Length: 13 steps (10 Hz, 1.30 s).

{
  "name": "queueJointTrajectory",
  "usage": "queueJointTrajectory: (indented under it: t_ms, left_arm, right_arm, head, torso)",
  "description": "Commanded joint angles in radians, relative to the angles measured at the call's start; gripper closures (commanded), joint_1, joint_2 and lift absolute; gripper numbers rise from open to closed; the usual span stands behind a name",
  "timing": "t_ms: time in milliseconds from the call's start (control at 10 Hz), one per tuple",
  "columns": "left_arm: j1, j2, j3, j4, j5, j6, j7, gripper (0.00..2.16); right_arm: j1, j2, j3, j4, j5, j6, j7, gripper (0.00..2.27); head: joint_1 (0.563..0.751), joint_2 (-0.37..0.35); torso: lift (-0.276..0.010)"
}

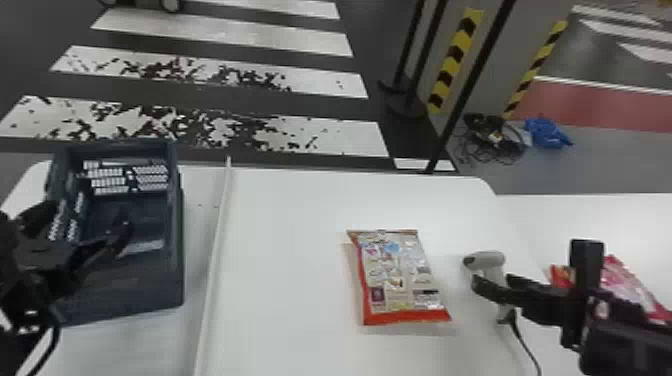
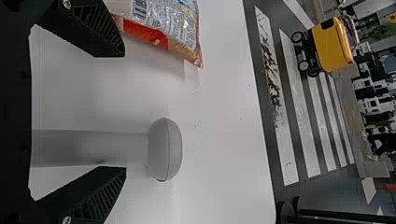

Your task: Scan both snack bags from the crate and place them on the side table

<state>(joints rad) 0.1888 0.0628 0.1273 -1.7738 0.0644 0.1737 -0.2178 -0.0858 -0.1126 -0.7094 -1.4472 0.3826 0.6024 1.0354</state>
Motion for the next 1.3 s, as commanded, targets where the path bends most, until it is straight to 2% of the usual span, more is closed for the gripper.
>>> queueJointTrajectory:
  t_ms: [0, 100, 200, 300, 400, 600, 700, 800, 1000, 1200]
  left_arm:
    - [0.001, 0.000, 0.002, 0.001, 0.002, 0.000, 0.000, 0.09]
    - [0.001, 0.000, 0.002, 0.001, 0.002, 0.000, 0.000, 0.09]
    - [0.001, -0.001, 0.002, 0.001, 0.002, 0.000, 0.000, 0.09]
    - [0.001, -0.003, 0.002, 0.001, 0.000, 0.000, 0.000, 0.09]
    - [0.001, -0.003, 0.002, 0.001, -0.002, 0.000, -0.002, 0.09]
    - [0.001, -0.006, 0.000, 0.001, -0.003, 0.000, -0.002, 0.09]
    - [0.003, -0.006, 0.000, 0.001, -0.005, 0.000, 0.000, 0.09]
    - [0.004, -0.006, -0.002, 0.001, -0.005, 0.000, -0.002, 0.09]
    - [0.001, -0.006, -0.005, -0.003, -0.005, 0.004, -0.002, 0.09]
    - [0.000, -0.008, -0.011, 0.001, -0.008, 0.004, -0.002, 0.09]
  right_arm:
    - [-0.042, -0.012, 0.005, 0.060, 0.064, -0.011, -0.003, 0.29]
    - [-0.049, -0.016, 0.008, 0.074, 0.090, -0.017, -0.003, 0.68]
    - [-0.052, -0.021, 0.014, 0.083, 0.108, -0.020, -0.015, 1.47]
    - [-0.052, -0.019, 0.016, 0.090, 0.139, -0.042, -0.040, 1.90]
    - [-0.048, -0.021, 0.011, 0.093, 0.141, -0.069, -0.038, 2.08]
    - [-0.040, -0.018, -0.009, 0.085, 0.139, -0.109, -0.040, 2.23]
    - [-0.037, -0.010, -0.021, 0.062, 0.136, -0.106, -0.043, 2.23]
    - [-0.026, 0.004, -0.021, 0.008, 0.139, -0.039, -0.043, 2.23]
    - [0.026, 0.047, -0.012, -0.137, 0.124, 0.152, -0.034, 2.23]
    - [0.067, 0.110, 0.011, -0.289, 0.119, 0.238, 0.000, 2.23]
  head:
    - [0.695, -0.220]
    - [0.695, -0.221]
    - [0.695, -0.225]
    - [0.695, -0.230]
    - [0.695, -0.238]
    - [0.695, -0.243]
    - [0.695, -0.248]
    - [0.695, -0.254]
    - [0.695, -0.260]
    - [0.695, -0.248]
  torso:
    - [-0.098]
    - [-0.098]
    - [-0.098]
    - [-0.098]
    - [-0.098]
    - [-0.098]
    - [-0.098]
    - [-0.098]
    - [-0.098]
    - [-0.098]
